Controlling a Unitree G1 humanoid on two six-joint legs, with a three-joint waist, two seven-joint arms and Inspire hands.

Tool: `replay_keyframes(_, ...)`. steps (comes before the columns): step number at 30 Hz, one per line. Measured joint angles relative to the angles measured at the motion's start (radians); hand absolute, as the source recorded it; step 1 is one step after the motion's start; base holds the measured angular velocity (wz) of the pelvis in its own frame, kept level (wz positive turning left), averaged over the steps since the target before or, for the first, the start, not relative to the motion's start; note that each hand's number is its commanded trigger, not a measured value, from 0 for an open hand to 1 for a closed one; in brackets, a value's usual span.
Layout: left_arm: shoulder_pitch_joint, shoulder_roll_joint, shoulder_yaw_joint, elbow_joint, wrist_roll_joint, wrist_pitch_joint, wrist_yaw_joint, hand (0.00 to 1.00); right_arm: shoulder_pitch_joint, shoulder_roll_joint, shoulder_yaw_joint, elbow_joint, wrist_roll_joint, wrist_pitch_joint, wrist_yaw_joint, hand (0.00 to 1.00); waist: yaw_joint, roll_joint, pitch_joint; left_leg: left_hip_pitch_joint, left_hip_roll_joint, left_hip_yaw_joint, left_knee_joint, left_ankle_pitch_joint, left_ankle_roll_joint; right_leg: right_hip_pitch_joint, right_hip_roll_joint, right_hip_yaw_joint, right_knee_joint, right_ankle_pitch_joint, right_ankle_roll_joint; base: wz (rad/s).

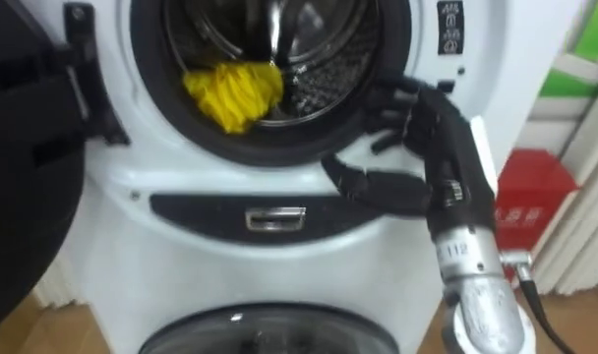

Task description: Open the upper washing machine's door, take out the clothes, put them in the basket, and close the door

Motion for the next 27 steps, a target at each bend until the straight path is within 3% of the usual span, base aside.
replay_keyframes(1, -0.004, -0.007, -0.001, 0.000, 0.009, 0.000, -0.001, 0.00, -0.001, 0.000, 0.001, 0.000, 0.002, 0.000, 0.001, 0.00, 0.000, -0.002, -0.0004, 0.006, -0.012, 0.000, 0.000, -0.003, 0.000, -0.001, 0.006, 0.019, -0.056, 0.045, -0.021, 0.09)
replay_keyframes(2, -0.004, -0.011, -0.001, 0.000, 0.014, 0.000, -0.002, 0.00, -0.001, 0.000, 0.002, 0.000, 0.005, -0.001, 0.001, 0.00, 0.001, -0.002, -0.0004, 0.011, -0.015, 0.001, -0.003, -0.004, 0.001, 0.005, 0.005, 0.024, -0.064, 0.063, -0.032, 0.00)
replay_keyframes(3, 0.003, -0.013, -0.002, -0.001, 0.016, 0.000, -0.002, 0.00, -0.001, 0.004, 0.005, 0.000, 0.007, -0.003, 0.004, 0.00, 0.008, -0.001, -0.0013, 0.023, -0.017, 0.004, -0.014, -0.001, -0.003, 0.009, 0.003, 0.029, -0.088, 0.099, -0.034, -0.16)
replay_keyframes(7, 0.036, -0.017, 0.001, 0.001, 0.016, 0.002, -0.003, 0.00, -0.003, 0.005, 0.012, -0.007, 0.001, -0.009, 0.022, 0.00, 0.021, 0.000, -0.0010, 0.031, 0.004, 0.013, -0.041, 0.008, -0.020, 0.025, 0.017, 0.016, -0.143, 0.136, -0.049, -0.10)
replay_keyframes(14, 0.060, -0.046, 0.000, 0.001, 0.015, 0.025, -0.009, 0.00, -0.003, 0.005, 0.022, -0.027, 0.004, 0.007, 0.012, 0.00, 0.045, -0.003, -0.0032, 0.030, 0.020, 0.005, -0.062, 0.024, -0.043, 0.024, 0.023, -0.020, -0.162, 0.149, -0.070, 0.03)
replay_keyframes(16, 0.056, -0.047, 0.000, 0.001, 0.014, 0.024, -0.009, 0.00, -0.003, 0.004, 0.024, -0.052, 0.010, 0.028, 0.027, 0.00, 0.043, -0.002, -0.0046, 0.014, 0.030, 0.003, -0.062, 0.029, -0.051, 0.020, 0.032, -0.023, -0.179, 0.158, -0.078, 0.04)
replay_keyframes(21, 0.056, -0.054, -0.005, 0.001, 0.008, 0.022, -0.007, 0.00, 0.013, 0.000, 0.043, -0.087, 0.088, 0.030, 0.086, 0.00, 0.039, 0.016, -0.0057, 0.014, 0.042, 0.006, -0.066, 0.032, -0.060, 0.036, 0.050, -0.015, -0.212, 0.175, -0.088, -0.03)
replay_keyframes(23, 0.056, -0.055, -0.012, 0.001, 0.006, 0.019, -0.007, 0.00, 0.034, -0.001, 0.048, -0.108, 0.111, 0.030, 0.102, 0.00, 0.038, 0.024, -0.0135, 0.016, 0.043, 0.007, -0.076, 0.033, -0.062, 0.036, 0.050, -0.017, -0.214, 0.174, -0.090, 0.00)
replay_keyframes(24, 0.056, -0.057, -0.012, 0.001, 0.006, 0.019, -0.007, 0.00, 0.057, -0.001, 0.050, -0.129, 0.131, 0.030, 0.123, 0.00, 0.037, 0.024, -0.0212, 0.019, 0.043, 0.007, -0.082, 0.037, -0.069, 0.038, 0.050, -0.019, -0.218, 0.174, -0.090, 0.00)
replay_keyframes(27, 0.059, -0.058, -0.002, 0.001, 0.008, 0.004, -0.008, 0.00, 0.093, 0.000, 0.049, -0.166, 0.180, 0.031, 0.188, 0.00, 0.034, 0.033, -0.0203, 0.029, 0.043, 0.008, -0.098, 0.039, -0.071, 0.043, 0.050, -0.021, -0.225, 0.176, -0.088, -0.01)
